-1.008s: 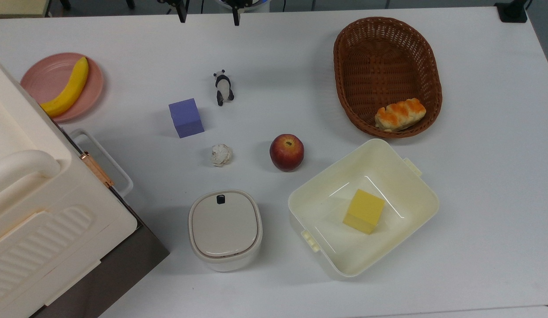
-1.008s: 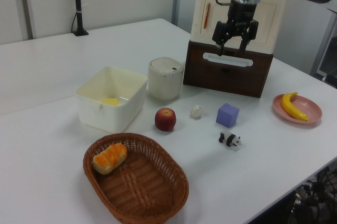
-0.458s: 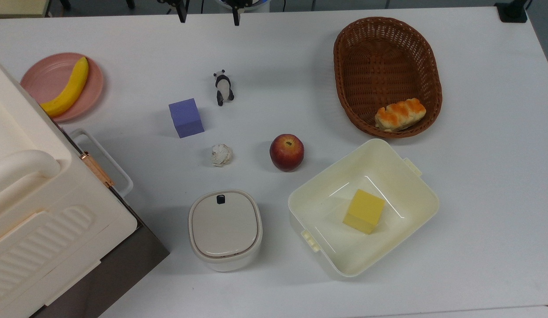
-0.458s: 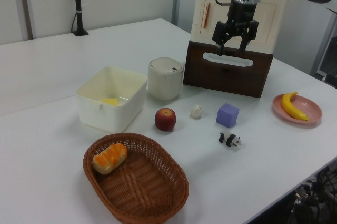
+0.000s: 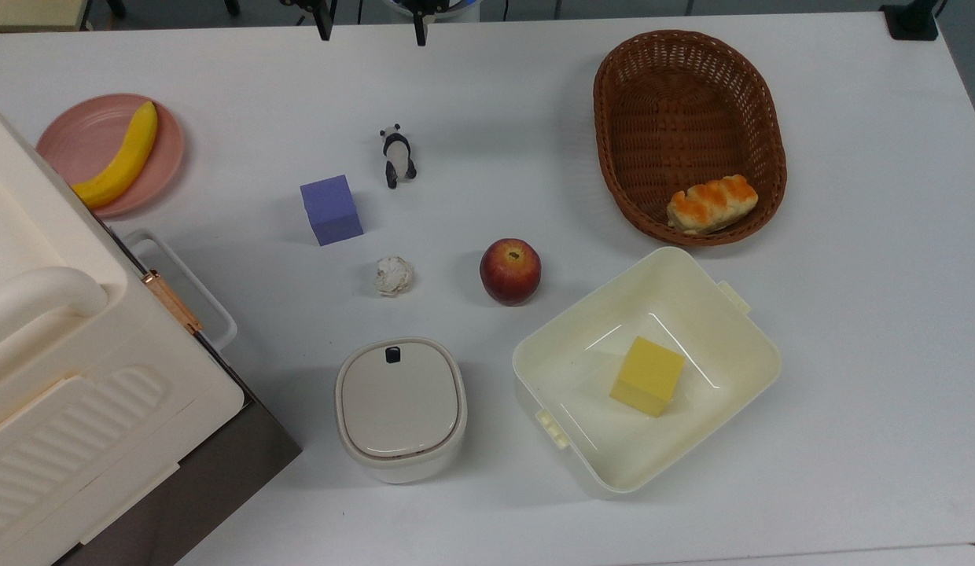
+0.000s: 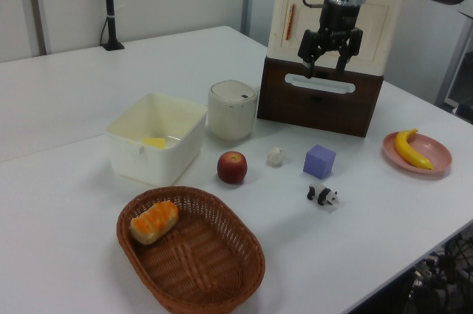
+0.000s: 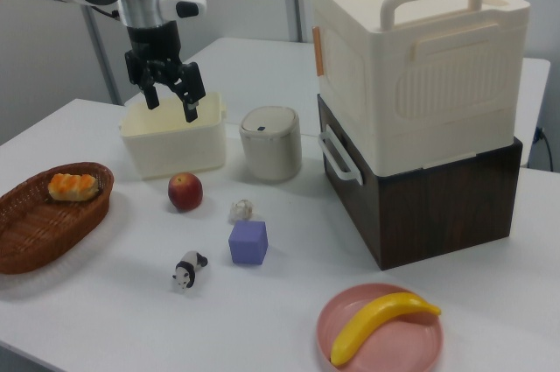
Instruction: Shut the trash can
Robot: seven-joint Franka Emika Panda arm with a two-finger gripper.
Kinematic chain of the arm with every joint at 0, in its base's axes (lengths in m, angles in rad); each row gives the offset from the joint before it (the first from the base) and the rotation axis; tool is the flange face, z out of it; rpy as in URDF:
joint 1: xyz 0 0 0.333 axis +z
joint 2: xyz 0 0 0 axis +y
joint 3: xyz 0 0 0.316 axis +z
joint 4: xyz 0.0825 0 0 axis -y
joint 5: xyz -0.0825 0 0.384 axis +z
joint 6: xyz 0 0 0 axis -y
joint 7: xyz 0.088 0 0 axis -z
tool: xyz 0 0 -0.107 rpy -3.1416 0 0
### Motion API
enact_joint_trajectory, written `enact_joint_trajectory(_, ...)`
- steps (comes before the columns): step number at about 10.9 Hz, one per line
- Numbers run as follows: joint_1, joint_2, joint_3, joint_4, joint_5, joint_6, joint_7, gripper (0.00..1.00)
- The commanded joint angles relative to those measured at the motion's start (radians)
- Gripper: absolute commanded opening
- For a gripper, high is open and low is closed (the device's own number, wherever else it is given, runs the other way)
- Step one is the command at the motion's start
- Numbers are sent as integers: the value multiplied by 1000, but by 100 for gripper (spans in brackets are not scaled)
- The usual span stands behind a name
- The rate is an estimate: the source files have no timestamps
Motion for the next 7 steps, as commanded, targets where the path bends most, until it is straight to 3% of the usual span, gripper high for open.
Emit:
enact_joint_trajectory(1,3,-5,-4,6,23,-27,-17,100)
enact_joint_trajectory(7,1,-3,-4,6,23,-3,-17,100)
